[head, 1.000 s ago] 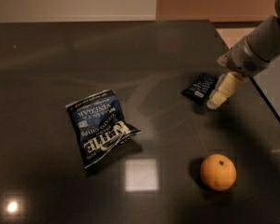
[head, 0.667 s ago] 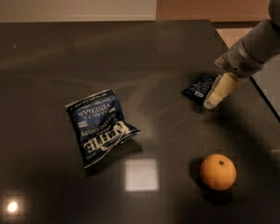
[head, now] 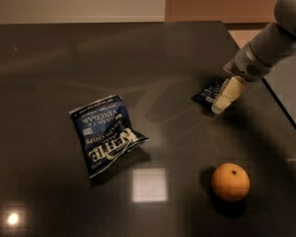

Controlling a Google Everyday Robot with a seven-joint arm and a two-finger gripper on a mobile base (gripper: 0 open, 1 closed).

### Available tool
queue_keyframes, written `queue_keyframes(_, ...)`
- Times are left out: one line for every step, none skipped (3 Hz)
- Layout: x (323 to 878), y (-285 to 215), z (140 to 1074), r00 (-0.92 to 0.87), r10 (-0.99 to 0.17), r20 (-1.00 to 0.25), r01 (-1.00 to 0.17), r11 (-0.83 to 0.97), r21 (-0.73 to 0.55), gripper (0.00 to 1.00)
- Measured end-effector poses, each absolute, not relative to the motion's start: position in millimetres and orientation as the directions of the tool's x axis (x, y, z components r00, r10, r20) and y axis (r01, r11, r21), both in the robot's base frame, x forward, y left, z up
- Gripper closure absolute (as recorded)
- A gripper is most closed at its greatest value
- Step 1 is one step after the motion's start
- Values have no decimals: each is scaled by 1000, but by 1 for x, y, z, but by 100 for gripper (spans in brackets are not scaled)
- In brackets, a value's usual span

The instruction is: Move rxbar blueberry near blue chip bag

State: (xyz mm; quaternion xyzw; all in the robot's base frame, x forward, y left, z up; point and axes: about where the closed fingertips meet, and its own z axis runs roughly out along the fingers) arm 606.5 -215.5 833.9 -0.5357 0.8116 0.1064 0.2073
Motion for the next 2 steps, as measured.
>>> queue_keyframes(611,-214,827,-348,-827,-441,-914,403,-35,0)
queue_keyframes(613,-212,823,-354,-831,-429,-916,401,-22,17)
